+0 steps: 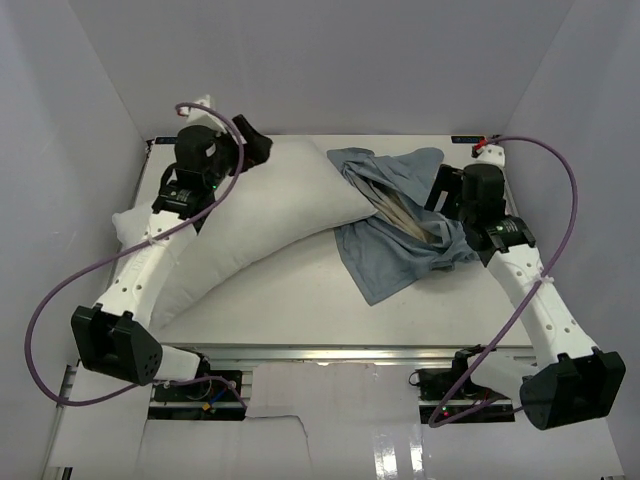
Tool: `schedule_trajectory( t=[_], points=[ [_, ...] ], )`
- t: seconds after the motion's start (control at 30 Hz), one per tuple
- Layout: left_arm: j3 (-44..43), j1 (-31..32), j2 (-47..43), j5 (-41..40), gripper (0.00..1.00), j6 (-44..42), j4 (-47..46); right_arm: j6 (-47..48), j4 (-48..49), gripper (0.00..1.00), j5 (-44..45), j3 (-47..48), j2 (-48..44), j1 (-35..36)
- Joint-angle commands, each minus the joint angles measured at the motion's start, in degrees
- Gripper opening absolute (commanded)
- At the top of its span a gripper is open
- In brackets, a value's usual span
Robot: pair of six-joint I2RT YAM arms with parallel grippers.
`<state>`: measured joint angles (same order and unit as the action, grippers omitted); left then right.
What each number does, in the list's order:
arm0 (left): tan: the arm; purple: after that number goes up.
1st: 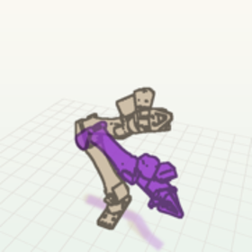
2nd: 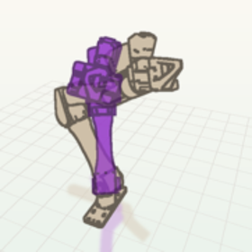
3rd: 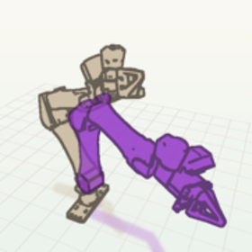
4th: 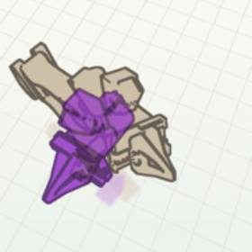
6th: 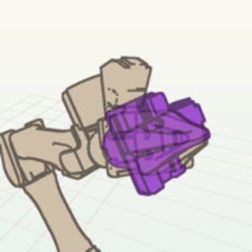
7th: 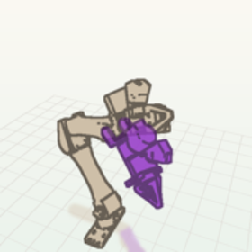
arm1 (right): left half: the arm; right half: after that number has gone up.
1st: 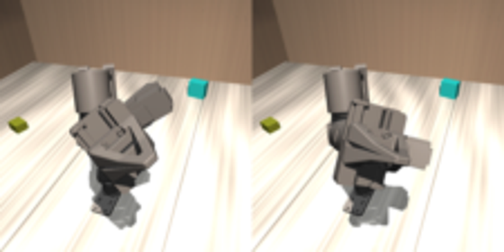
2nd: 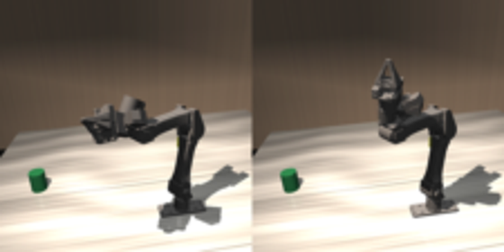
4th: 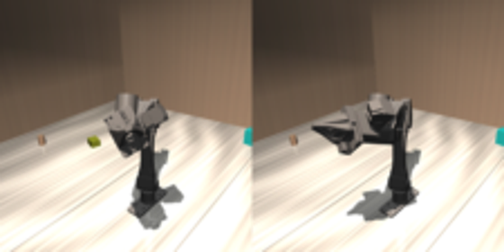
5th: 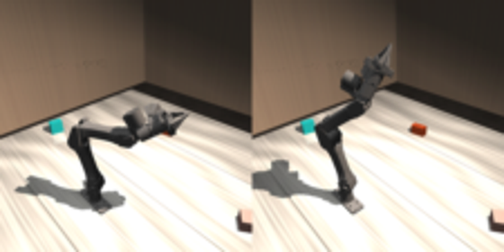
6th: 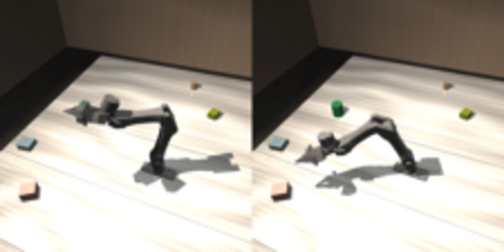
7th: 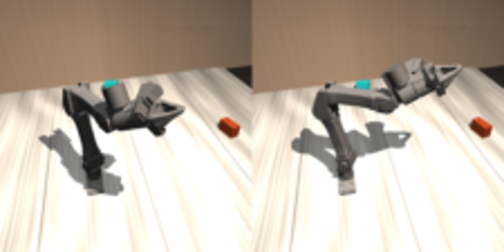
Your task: Remove the pillowcase from the pillow
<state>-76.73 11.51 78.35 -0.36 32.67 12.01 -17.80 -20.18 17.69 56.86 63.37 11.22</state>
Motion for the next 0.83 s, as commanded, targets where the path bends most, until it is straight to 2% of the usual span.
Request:
schedule_trajectory(
  t=[0.0, 0.07, 0.1, 0.13, 0.3, 0.4, 0.53, 0.8],
  points=[
    [-0.01, 6.85, 0.14, 2.90, 0.98, -8.93, 2.49, 2.42, -8.55, 0.90, 4.37, 9.39, 1.31, 5.28],
    [1.92, 8.88, -1.96, 5.18, 0.98, -8.76, 0.22, 3.56, -10.14, 0.90, 0.79, 14.30, 1.32, 8.71],
    [3.06, 9.40, -2.93, 8.85, 0.98, -9.02, -0.84, 4.17, -9.44, 0.90, -2.98, 15.11, 0.97, 9.25],
    [4.82, 10.54, -3.81, 10.02, 0.98, -9.28, -1.81, 4.61, -6.56, 0.90, -10.32, 15.21, 0.18, 9.78],
    [12.29, 14.94, -12.15, 16.77, 0.98, -9.20, -8.03, 3.40, 6.63, 0.90, -28.21, 6.53, -8.61, 12.33],
    [16.08, 17.14, -15.14, 19.34, 0.98, -8.93, -10.07, 3.12, 6.39, 0.90, -30.26, 6.59, -9.59, 12.51],
    [17.75, 20.39, -17.43, 18.73, 0.98, -9.46, -11.22, 3.13, 4.89, 0.90, -29.65, 6.77, -10.29, 12.59],
    [17.75, 20.66, -18.14, 17.15, 0.98, -8.85, -11.04, 3.30, 3.14, 0.90, -27.28, 6.60, -11.08, 12.59]
  ],
)
